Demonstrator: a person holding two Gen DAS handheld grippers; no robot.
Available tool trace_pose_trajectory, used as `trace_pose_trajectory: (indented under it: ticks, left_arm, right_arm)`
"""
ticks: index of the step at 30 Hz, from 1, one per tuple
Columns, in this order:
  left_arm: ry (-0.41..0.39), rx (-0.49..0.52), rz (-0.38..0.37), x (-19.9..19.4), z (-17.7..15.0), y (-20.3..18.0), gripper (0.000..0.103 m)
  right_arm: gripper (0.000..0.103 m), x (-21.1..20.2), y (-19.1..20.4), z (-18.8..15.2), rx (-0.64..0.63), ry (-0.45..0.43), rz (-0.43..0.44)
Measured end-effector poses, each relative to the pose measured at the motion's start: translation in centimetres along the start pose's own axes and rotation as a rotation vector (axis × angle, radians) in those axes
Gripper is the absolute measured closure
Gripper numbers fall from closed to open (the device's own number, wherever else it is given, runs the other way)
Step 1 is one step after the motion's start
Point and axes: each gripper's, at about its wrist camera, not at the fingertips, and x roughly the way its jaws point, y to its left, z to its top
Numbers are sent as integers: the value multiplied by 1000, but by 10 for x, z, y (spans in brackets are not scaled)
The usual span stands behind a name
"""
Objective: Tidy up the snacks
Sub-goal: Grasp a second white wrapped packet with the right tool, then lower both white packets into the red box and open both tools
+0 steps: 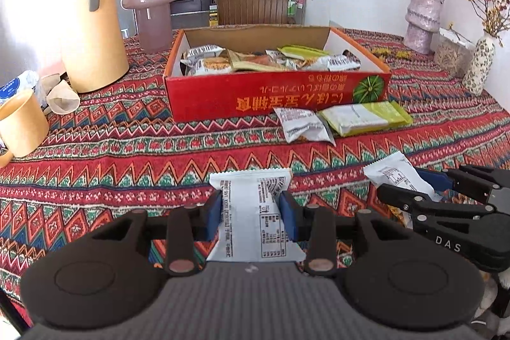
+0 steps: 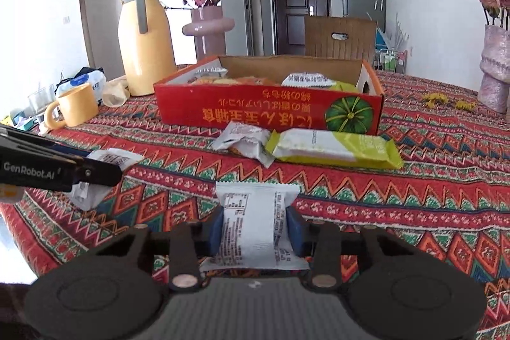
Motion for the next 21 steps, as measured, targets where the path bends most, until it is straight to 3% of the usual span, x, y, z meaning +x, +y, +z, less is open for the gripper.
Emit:
trace_pose_trajectory:
  ticks: [9, 21]
  left_arm:
    - [-39, -16, -3, 3, 26, 5, 64]
    - [-127, -27, -13, 21, 84, 11, 64]
  right_arm:
    - [63, -1, -8, 24, -1, -41, -24]
    - [63, 21, -17, 86, -34, -117, -55]
